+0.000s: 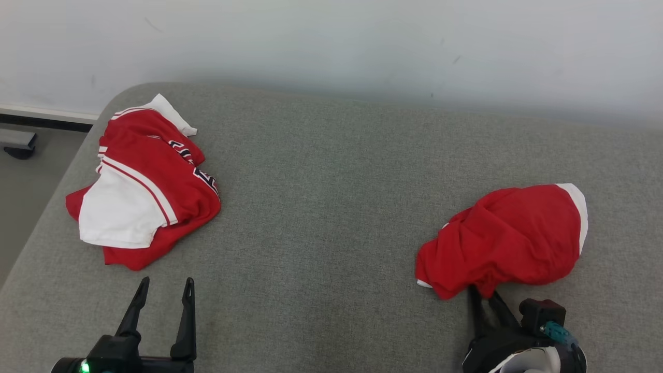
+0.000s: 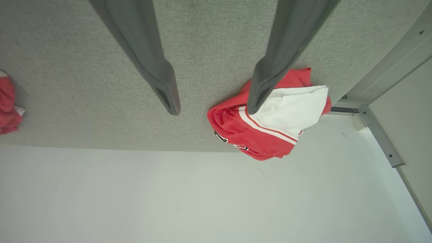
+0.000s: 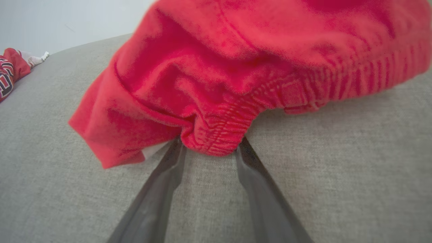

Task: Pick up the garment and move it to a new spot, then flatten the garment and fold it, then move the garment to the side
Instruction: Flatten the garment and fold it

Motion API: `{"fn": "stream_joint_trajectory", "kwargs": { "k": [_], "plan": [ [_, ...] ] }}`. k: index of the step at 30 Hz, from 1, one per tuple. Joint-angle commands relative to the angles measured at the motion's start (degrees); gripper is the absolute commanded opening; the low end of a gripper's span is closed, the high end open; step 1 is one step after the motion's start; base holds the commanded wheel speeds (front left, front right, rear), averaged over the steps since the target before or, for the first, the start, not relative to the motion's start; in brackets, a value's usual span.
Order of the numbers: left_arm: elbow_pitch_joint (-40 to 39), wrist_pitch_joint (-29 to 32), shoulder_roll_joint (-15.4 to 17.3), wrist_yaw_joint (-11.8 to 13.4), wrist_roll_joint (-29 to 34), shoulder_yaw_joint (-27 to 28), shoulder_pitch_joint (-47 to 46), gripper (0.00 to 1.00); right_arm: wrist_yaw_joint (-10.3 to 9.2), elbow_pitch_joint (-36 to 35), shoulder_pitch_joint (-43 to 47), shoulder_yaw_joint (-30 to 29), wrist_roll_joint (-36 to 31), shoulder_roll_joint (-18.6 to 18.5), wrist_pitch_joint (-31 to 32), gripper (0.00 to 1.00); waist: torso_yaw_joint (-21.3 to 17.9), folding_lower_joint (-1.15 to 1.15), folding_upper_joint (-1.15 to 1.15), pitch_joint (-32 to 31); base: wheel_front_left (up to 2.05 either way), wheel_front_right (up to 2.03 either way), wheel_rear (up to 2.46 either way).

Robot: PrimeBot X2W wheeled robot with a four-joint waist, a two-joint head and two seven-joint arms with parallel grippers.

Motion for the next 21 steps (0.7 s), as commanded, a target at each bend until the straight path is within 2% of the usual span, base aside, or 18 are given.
{"fn": "stream_joint_trajectory", "kwargs": {
  "k": [1,7,13,21],
  "plan": [
    [0.1,-0.2,0.2,0.1,-0.5,0.1,-0.6,1.00,-0.12,-0.3,-0.3,-0.2,0.0,0.0,0.0,0.00,-0.1,0.00,0.00,0.2,0.00,0.00,0.00],
    [0.2,-0.2,-0.1,0.1,-0.7,0.5,0.0,1.00,-0.12,-4.9,2.5,-0.9,-0.6,-0.1,0.0,0.00,-2.4,0.00,0.00,0.6,0.00,0.00,0.00],
    [0.3,-0.2,-0.9,0.0,-1.2,0.2,-0.2,1.00,-0.12,-12.5,7.6,-1.9,-0.4,-1.4,0.0,0.00,-5.7,0.00,0.00,1.1,0.00,0.00,0.00],
    [0.4,-0.2,-1.4,0.0,-1.0,-0.1,-1.2,1.00,-0.12,-21.2,10.6,-6.2,-1.2,-3.2,0.0,0.00,-8.5,0.00,0.00,2.0,0.00,0.00,0.00]
  ]
}}
